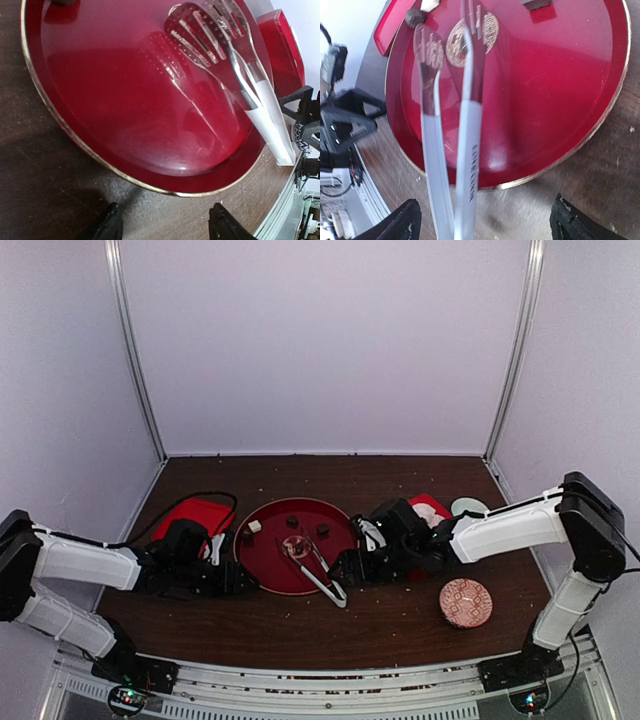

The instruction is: Pack the chocolate

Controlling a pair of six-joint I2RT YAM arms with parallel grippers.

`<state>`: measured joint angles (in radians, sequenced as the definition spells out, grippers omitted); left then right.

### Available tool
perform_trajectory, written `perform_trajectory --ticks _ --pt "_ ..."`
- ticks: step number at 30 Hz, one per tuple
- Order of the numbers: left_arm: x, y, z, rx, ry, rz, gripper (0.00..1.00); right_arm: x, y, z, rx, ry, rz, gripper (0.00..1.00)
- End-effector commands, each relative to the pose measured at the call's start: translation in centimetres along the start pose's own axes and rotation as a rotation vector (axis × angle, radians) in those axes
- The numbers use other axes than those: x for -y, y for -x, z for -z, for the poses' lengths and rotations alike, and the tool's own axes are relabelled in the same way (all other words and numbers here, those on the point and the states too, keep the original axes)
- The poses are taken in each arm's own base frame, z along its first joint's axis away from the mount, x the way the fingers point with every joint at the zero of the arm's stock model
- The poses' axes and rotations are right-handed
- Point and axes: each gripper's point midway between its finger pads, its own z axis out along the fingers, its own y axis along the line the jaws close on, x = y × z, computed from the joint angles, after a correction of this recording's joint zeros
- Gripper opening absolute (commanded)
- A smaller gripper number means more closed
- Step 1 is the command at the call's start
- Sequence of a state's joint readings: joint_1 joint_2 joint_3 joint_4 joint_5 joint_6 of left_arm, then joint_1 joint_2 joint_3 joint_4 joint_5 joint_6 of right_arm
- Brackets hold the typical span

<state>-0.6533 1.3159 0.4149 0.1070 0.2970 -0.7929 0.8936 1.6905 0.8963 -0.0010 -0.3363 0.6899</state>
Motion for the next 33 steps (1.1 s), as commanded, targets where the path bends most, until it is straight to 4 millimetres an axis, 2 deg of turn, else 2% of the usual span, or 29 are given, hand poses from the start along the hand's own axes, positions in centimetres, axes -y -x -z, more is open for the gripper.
perform_trajectory --ticks 1,9,14,20,28,33 --pt "1.1 0.8 -1.0 0.027 -0.067 0.017 0.61 -0.7 1.2 -1.0 0.023 0.104 -0.054 0.89" --pt "1.7 2.2 -2.6 0.039 -0.078 0.017 0.53 -1.0 3.0 -2.1 0.044 0.135 -0.069 0.88" --pt "2.4 4.2 -3.3 0.078 -0.082 0.019 0.46 -1.3 4.0 -3.1 0.041 0.153 -0.066 0.86" --pt "2.8 6.9 -4.4 0.113 -0.078 0.039 0.43 -1.7 6.7 -4.3 0.070 0.174 -0.065 0.86" --pt "1.5 11.1 -5.3 0.166 -0.072 0.063 0.42 0.0 10.8 -6.5 0.093 0.158 -0.073 0.85" --pt "-0.7 13.9 -5.8 0.180 -0.054 0.076 0.42 0.9 13.1 -7.4 0.112 0.153 -0.069 0.85"
